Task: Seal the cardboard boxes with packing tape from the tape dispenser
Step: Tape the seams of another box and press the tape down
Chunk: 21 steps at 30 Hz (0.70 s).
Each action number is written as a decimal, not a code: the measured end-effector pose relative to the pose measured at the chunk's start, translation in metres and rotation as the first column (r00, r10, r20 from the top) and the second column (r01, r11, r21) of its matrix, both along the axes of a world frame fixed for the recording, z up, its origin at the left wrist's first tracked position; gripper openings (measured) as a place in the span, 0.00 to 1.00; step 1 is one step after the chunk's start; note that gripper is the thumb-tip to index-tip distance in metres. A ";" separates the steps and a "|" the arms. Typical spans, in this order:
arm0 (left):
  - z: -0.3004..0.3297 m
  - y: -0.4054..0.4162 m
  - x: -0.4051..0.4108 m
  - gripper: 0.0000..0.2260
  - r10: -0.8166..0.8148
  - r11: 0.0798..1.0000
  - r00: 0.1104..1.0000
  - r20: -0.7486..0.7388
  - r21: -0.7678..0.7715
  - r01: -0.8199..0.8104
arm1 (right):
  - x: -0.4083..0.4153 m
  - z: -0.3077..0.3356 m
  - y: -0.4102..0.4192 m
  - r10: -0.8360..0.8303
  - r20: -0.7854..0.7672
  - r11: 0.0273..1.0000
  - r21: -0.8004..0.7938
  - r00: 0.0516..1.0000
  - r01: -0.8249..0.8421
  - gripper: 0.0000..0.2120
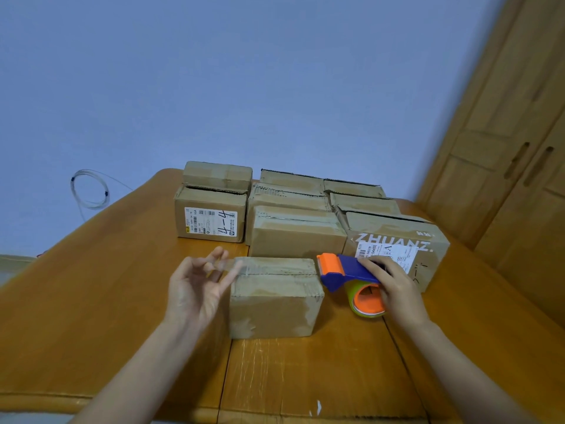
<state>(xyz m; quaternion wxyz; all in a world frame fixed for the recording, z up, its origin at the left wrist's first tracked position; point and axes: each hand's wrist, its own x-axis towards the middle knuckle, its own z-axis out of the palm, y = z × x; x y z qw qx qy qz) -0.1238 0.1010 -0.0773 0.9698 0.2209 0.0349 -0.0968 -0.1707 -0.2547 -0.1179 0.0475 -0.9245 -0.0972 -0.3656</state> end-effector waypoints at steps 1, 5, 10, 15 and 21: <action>-0.001 0.002 0.003 0.08 0.003 0.999 1.000 0.014 0.051 -0.004 | -0.001 -0.003 0.001 -0.005 -0.003 1.000 0.009 1.000 0.005 0.38; 0.004 0.022 0.015 0.09 -0.055 0.816 0.984 0.168 0.576 -0.052 | -0.004 -0.011 0.003 -0.013 0.008 0.999 0.045 1.000 0.012 0.37; 0.016 0.053 0.025 0.11 -0.324 0.369 0.906 0.273 0.918 -0.145 | -0.006 -0.018 0.008 -0.012 -0.002 0.994 0.108 1.000 0.013 0.41; 0.001 0.059 0.030 0.13 -0.394 0.192 0.896 0.205 0.972 -0.138 | -0.007 -0.021 0.014 -0.013 0.009 0.990 0.139 1.000 0.011 0.41; -0.036 0.036 0.014 0.17 -0.428 0.219 0.898 0.101 0.976 -0.005 | -0.010 -0.023 0.014 -0.023 0.007 0.988 0.153 1.000 0.022 0.42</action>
